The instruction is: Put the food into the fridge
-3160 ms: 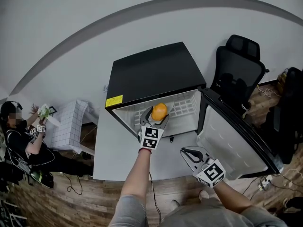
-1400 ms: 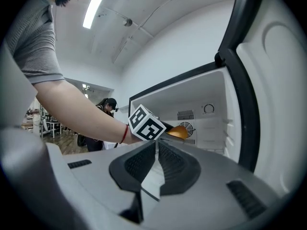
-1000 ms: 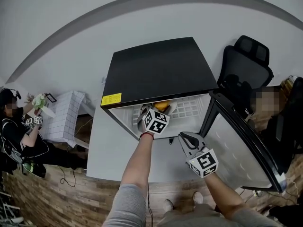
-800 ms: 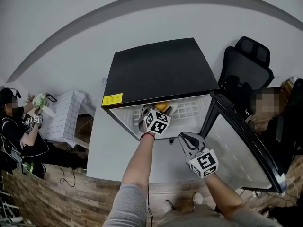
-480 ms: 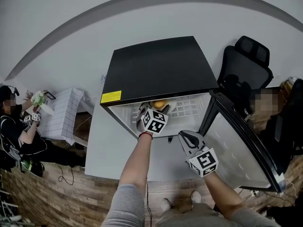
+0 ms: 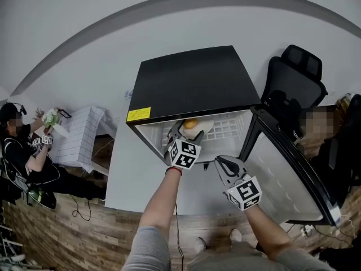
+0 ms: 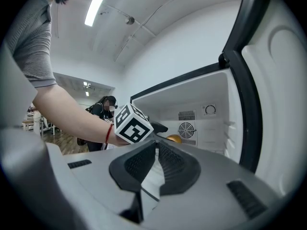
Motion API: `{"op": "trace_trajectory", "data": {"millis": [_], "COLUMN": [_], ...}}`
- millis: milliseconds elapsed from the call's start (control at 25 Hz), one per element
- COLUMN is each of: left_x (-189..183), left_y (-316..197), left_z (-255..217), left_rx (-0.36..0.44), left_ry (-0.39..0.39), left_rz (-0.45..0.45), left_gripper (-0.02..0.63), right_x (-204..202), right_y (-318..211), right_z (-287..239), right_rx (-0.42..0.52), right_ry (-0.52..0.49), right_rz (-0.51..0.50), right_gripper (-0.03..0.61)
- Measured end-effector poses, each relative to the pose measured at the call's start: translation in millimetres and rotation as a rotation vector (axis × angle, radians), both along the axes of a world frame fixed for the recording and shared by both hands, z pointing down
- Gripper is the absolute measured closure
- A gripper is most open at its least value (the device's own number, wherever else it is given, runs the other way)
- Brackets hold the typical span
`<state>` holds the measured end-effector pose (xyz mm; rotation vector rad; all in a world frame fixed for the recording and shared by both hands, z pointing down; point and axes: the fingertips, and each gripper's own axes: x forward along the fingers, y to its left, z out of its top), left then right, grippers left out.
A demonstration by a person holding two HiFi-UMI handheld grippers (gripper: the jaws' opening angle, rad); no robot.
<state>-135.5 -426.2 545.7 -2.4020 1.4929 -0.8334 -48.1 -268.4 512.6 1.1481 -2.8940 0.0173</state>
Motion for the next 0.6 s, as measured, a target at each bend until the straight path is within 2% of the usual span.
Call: {"op": "trace_trajectory", "data": {"millis": [320, 600], "left_x": [7, 8], "left_y": [45, 70], "left_z": [-22, -35], "left_rx": [0.059, 0.100], "left_ry": [0.047, 0.098], "left_rz": [0.034, 0.026], "left_gripper": [0.269, 0.458], "right_x": [-7, -7], "right_y": [13, 26], "right_z": [-7, -16], "right_rx": [0.019, 0.040], "right_ry": [0.009, 0.013], "right_rz": [-0.016, -0.019], "right_gripper": [0.565, 0.565]}}
